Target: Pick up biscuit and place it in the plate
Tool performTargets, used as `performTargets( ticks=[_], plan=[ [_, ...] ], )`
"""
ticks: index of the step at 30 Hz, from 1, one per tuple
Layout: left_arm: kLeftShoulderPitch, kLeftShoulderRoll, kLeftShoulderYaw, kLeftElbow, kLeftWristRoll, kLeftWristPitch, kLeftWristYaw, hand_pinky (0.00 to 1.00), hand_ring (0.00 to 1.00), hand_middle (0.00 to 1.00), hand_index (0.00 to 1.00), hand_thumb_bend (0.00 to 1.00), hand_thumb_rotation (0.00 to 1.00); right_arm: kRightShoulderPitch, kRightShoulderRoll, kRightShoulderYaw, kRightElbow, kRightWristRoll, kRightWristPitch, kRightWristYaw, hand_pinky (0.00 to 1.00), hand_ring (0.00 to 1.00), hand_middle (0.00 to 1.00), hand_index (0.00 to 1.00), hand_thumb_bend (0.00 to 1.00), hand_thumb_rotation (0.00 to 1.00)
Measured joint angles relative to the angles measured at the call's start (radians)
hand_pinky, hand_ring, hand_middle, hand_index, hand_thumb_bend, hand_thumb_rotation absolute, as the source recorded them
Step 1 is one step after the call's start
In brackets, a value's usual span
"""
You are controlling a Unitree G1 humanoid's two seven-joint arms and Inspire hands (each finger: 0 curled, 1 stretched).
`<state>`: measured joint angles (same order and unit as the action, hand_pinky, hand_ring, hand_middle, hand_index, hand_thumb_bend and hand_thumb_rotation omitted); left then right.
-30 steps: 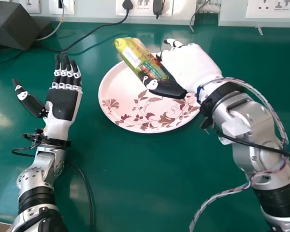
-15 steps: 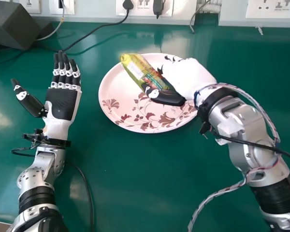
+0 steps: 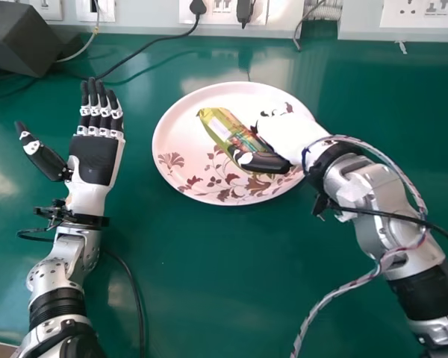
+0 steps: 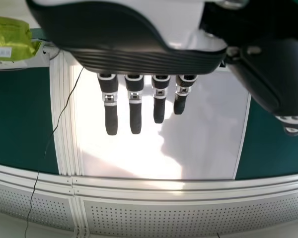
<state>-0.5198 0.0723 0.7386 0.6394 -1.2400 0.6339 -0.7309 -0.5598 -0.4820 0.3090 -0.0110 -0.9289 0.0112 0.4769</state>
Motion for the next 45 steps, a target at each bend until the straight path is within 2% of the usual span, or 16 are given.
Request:
performTargets(
  ticks=[9,11,18,21,27,32,35,39,41,44,45],
  plan=[
    [0.012,-0.010,0.001,-0.027,-0.009,0.006,0.005,0.73,0.83,0.94,1.00,1.00,0.90,-0.002,0.000,0.025,0.078,-0.001,-0.033,-0.087,0.00,0.10,0.25,0.52,0.51,0.50],
    [0.014,-0.011,0.002,-0.031,-0.011,0.004,0.008,0.73,0.83,0.94,1.00,1.00,0.91,-0.004,0.000,0.032,0.089,-0.003,-0.035,-0.096,0.00,0.09,0.25,0.52,0.50,0.46],
    [0.025,-0.015,0.001,-0.047,-0.021,0.005,0.018,0.76,0.84,0.93,1.00,1.00,0.87,-0.030,0.001,0.056,0.142,-0.009,-0.041,-0.139,0.00,0.08,0.23,0.52,0.50,0.49],
    [0.026,-0.017,0.001,-0.049,-0.023,0.004,0.018,0.76,0.83,0.91,0.99,1.00,0.84,-0.046,0.003,0.068,0.162,-0.010,-0.041,-0.148,0.00,0.08,0.23,0.53,0.49,0.43],
    [0.030,-0.017,0.001,-0.050,-0.024,0.007,0.016,0.75,0.82,0.89,0.96,1.00,0.80,-0.056,0.004,0.090,0.197,-0.009,-0.046,-0.185,0.00,0.07,0.23,0.53,0.49,0.51],
    [0.039,-0.022,0.001,-0.063,-0.028,0.009,0.022,0.75,0.80,0.89,0.96,1.00,0.79,-0.063,0.004,0.105,0.224,-0.006,-0.058,-0.218,0.00,0.07,0.23,0.52,0.50,0.51],
    [0.039,-0.021,0.001,-0.060,-0.027,0.009,0.017,0.76,0.81,0.90,0.97,1.00,0.78,-0.069,0.006,0.115,0.233,-0.003,-0.059,-0.218,0.00,0.08,0.23,0.53,0.50,0.47],
    [0.038,-0.015,-0.001,-0.047,-0.020,0.008,-0.011,0.77,0.81,0.90,0.97,1.00,0.78,-0.073,0.011,0.126,0.245,0.000,-0.058,-0.225,0.00,0.10,0.26,0.53,0.51,0.45],
    [0.037,-0.012,-0.002,-0.043,-0.017,0.002,-0.027,0.77,0.82,0.90,0.97,1.00,0.79,-0.073,0.013,0.131,0.253,-0.001,-0.056,-0.232,0.01,0.13,0.29,0.52,0.53,0.38],
    [0.036,-0.012,-0.006,-0.040,0.001,-0.022,-0.045,0.77,0.82,0.89,0.97,1.00,0.80,-0.074,0.015,0.137,0.259,-0.001,-0.054,-0.239,0.12,0.26,0.42,0.53,0.65,0.26],
    [0.036,-0.011,-0.008,-0.038,0.002,-0.023,-0.047,0.77,0.81,0.89,0.97,1.00,0.80,-0.074,0.016,0.139,0.261,-0.001,-0.054,-0.242,0.16,0.30,0.47,0.54,0.67,0.27]
  ],
)
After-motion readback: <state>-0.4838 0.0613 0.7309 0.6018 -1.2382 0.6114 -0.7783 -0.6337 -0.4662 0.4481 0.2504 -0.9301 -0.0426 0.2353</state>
